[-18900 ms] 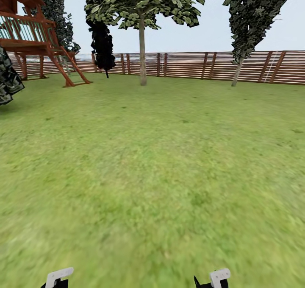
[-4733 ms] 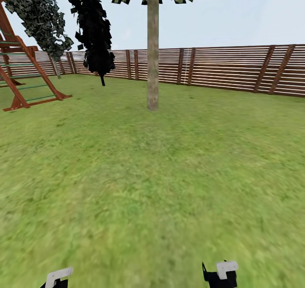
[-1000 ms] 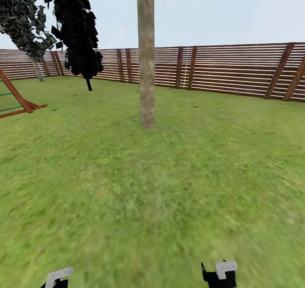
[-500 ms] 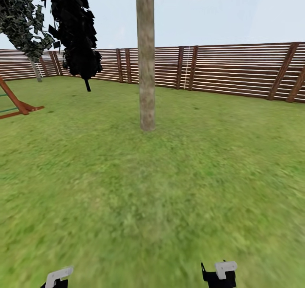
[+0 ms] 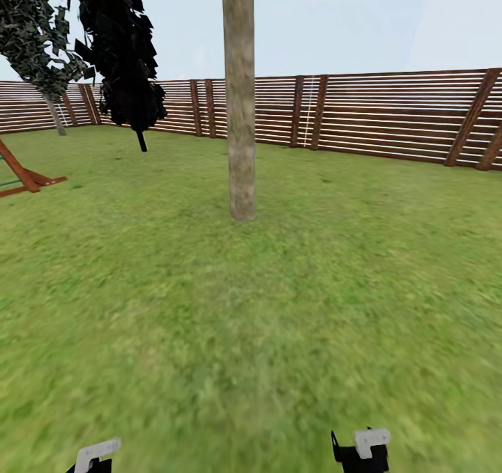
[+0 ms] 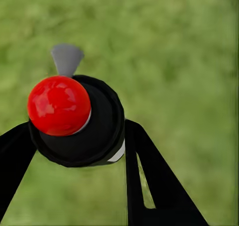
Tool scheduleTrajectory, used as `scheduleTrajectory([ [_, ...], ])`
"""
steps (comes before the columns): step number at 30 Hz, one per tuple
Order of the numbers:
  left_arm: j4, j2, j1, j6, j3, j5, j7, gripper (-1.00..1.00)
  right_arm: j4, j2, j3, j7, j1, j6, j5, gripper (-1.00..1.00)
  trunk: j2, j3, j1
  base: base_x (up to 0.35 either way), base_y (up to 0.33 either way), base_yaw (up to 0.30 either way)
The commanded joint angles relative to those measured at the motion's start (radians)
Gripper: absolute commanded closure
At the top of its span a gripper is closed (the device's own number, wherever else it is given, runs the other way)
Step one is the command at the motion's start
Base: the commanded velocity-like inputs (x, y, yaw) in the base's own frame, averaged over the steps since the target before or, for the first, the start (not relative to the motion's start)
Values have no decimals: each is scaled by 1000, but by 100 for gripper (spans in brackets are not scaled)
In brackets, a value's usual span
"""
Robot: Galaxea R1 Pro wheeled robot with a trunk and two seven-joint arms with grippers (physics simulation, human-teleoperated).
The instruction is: In the garden, pick up the pesticide atomizer on the floor and spray pesticide onto both trees until each tree trunk is fully covered.
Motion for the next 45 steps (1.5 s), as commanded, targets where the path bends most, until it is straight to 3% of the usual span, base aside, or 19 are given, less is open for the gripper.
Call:
scheduleTrajectory([
  [1,0,0,0,0,0,0,0,100,0,0,0,0,0,0,0,-100,0,0,0,339,0,0],
  [45,0,0,0,-1,0,0,0,100,0,1,0,0,0,0,0,-100,0,0,0,339,0,0],
])
